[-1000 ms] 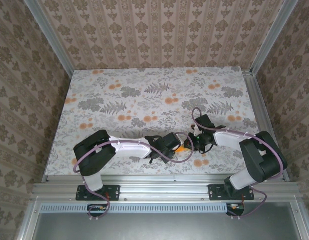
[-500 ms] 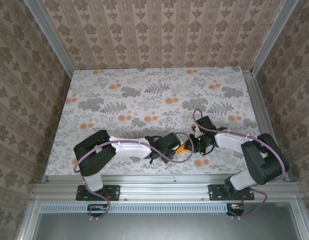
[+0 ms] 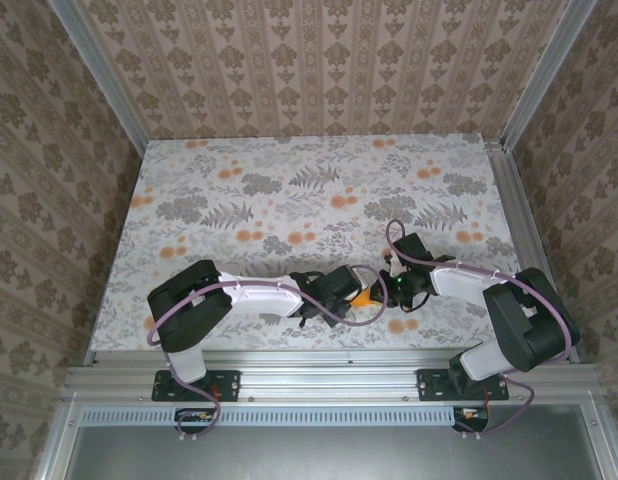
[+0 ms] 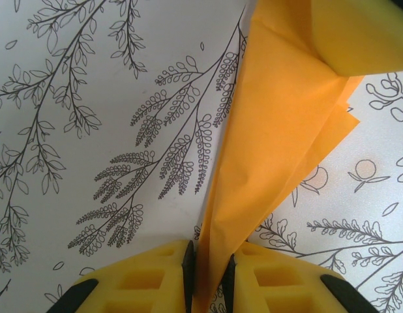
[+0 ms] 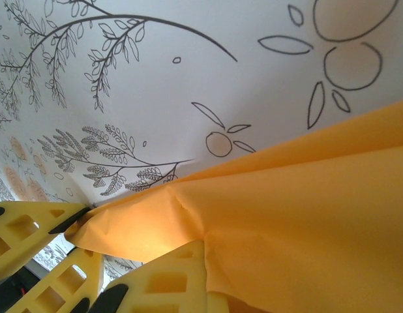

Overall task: Fold a paper plane with a square sheet of paper (pick it up from the middle)
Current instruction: Perform the fifth fold on the wing at the bottom-center of the table.

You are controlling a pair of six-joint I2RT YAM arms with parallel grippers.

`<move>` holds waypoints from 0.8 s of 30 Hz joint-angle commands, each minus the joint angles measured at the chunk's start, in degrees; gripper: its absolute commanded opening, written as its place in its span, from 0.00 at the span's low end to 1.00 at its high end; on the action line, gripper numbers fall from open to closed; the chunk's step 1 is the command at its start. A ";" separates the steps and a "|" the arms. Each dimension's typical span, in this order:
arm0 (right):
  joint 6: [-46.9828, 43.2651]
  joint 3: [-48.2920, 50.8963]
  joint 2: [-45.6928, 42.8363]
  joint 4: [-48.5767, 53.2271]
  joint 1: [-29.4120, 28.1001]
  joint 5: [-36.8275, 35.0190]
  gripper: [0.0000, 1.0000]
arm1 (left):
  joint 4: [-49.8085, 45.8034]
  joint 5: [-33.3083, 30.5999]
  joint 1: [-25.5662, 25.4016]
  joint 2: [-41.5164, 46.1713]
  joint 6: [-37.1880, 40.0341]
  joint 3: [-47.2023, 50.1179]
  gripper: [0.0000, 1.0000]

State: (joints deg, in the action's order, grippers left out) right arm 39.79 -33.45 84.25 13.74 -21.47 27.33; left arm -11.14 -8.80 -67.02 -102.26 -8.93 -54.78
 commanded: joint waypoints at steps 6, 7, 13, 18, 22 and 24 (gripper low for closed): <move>-3.03 2.31 0.49 8.46 0.03 -7.31 0.00 | -1.47 1.32 1.36 -4.97 1.54 2.42 0.22; -3.09 2.39 0.46 8.50 0.02 -7.30 0.00 | -1.61 1.19 1.37 -5.01 1.63 2.26 0.22; -3.52 2.42 0.40 9.10 -0.65 -7.30 0.00 | -2.13 1.06 1.37 -5.57 1.98 1.57 0.22; -4.60 2.94 0.53 10.47 -1.13 -8.97 0.00 | -2.26 1.10 1.33 -5.32 2.03 1.49 0.23; -4.72 3.64 0.82 10.66 -1.30 -9.88 0.00 | -2.17 1.37 1.20 -5.15 2.16 1.42 0.23; -4.76 3.85 1.17 10.78 -1.64 -10.66 0.00 | -2.38 1.65 0.86 -5.06 2.29 1.10 0.24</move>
State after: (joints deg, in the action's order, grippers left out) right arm 36.18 -33.23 83.72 14.37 -22.72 24.56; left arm -11.38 -8.73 -67.00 -102.04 -7.88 -54.96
